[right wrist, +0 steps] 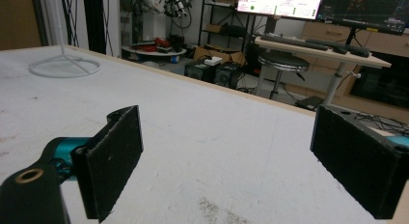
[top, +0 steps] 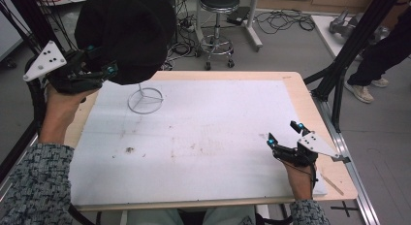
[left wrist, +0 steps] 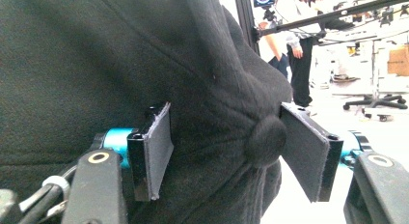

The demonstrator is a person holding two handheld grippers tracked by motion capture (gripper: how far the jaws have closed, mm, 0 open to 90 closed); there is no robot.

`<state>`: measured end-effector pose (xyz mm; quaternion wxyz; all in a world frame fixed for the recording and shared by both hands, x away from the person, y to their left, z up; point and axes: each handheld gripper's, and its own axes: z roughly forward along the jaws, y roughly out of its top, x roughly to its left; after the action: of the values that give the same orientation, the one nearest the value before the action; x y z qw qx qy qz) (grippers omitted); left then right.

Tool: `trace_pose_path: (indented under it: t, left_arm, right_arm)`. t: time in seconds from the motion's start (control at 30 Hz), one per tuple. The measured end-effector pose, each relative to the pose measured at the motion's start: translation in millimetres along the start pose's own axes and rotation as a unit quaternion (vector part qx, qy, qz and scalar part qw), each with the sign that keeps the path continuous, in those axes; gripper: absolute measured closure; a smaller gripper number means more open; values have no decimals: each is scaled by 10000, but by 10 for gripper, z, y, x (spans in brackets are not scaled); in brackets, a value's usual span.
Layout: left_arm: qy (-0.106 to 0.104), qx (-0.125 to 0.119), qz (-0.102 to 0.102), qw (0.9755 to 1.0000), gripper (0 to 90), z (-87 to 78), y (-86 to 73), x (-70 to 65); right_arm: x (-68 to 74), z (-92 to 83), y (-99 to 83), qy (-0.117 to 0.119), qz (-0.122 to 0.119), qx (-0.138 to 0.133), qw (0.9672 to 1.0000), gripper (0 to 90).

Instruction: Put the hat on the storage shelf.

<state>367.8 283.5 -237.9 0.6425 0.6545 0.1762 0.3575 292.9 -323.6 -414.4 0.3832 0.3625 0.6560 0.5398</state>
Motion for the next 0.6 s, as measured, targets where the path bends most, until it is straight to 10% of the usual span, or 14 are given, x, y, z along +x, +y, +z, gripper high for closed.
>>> trace_pose_path:
  t: [0.6]
  left_arm:
    - [254, -16, -95, 9996, 333, -239, -66, -127]
  right_arm:
    - [11, 9, 5, 5, -12, -12, 10000, 103]
